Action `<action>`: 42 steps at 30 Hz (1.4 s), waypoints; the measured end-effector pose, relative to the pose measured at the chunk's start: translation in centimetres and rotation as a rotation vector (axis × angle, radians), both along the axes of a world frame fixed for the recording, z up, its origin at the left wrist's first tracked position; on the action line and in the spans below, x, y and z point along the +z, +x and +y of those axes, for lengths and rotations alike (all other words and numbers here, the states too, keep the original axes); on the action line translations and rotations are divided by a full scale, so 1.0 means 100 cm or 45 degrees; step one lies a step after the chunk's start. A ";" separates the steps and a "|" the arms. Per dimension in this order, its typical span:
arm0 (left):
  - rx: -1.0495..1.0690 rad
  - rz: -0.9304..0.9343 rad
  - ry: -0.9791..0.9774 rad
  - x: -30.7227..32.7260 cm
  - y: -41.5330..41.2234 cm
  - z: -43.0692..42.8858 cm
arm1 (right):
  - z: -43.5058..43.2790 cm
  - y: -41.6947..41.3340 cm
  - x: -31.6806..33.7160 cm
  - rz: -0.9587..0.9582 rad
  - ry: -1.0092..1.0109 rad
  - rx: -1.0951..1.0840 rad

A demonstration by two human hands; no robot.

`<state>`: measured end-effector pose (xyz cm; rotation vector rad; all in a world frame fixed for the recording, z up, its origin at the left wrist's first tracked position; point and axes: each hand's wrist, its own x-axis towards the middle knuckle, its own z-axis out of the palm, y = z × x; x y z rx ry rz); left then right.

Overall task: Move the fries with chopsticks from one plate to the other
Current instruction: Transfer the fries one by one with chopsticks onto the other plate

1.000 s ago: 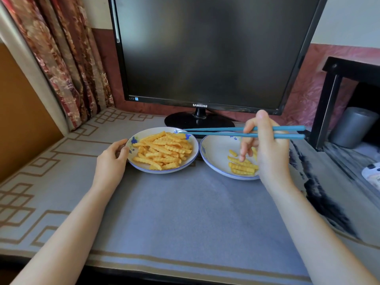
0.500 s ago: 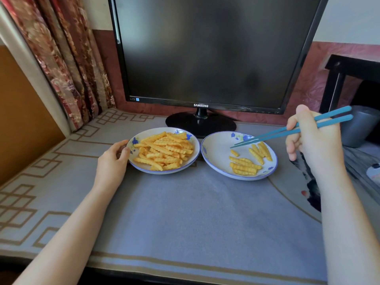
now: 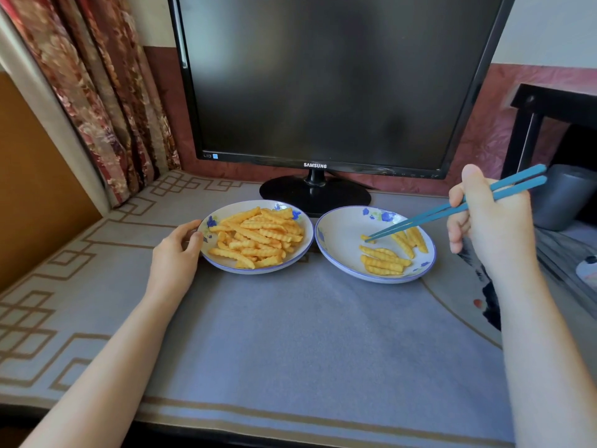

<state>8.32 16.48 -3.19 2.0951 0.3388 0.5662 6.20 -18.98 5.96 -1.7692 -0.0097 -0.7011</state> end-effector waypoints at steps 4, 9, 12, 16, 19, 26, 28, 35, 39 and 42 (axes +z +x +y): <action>-0.014 -0.012 -0.026 -0.001 0.000 0.001 | 0.009 -0.003 0.002 -0.093 0.174 0.019; -0.019 -0.013 -0.038 -0.001 0.000 0.002 | 0.033 -0.012 0.005 -0.129 0.373 0.149; -0.015 -0.012 -0.037 0.000 0.000 0.001 | 0.053 -0.016 0.000 -0.135 0.391 0.276; -0.013 -0.006 -0.038 0.001 0.000 0.000 | 0.074 -0.022 -0.009 -0.096 0.319 0.408; -0.011 -0.007 -0.041 0.001 -0.001 -0.001 | 0.084 -0.025 -0.017 -0.055 0.251 0.482; -0.017 -0.011 -0.038 0.002 -0.002 -0.001 | 0.089 -0.022 -0.028 -0.026 0.165 0.616; -0.016 -0.008 -0.043 0.001 -0.001 -0.001 | 0.089 -0.021 -0.028 -0.026 0.157 0.624; -0.004 0.001 -0.044 0.002 -0.001 -0.001 | 0.081 -0.021 -0.020 -0.036 0.155 0.555; -0.004 0.007 -0.048 0.002 -0.001 -0.001 | 0.064 -0.018 -0.008 -0.117 0.196 0.410; -0.001 0.006 -0.047 0.001 -0.001 0.000 | 0.045 -0.016 0.002 -0.190 0.279 0.270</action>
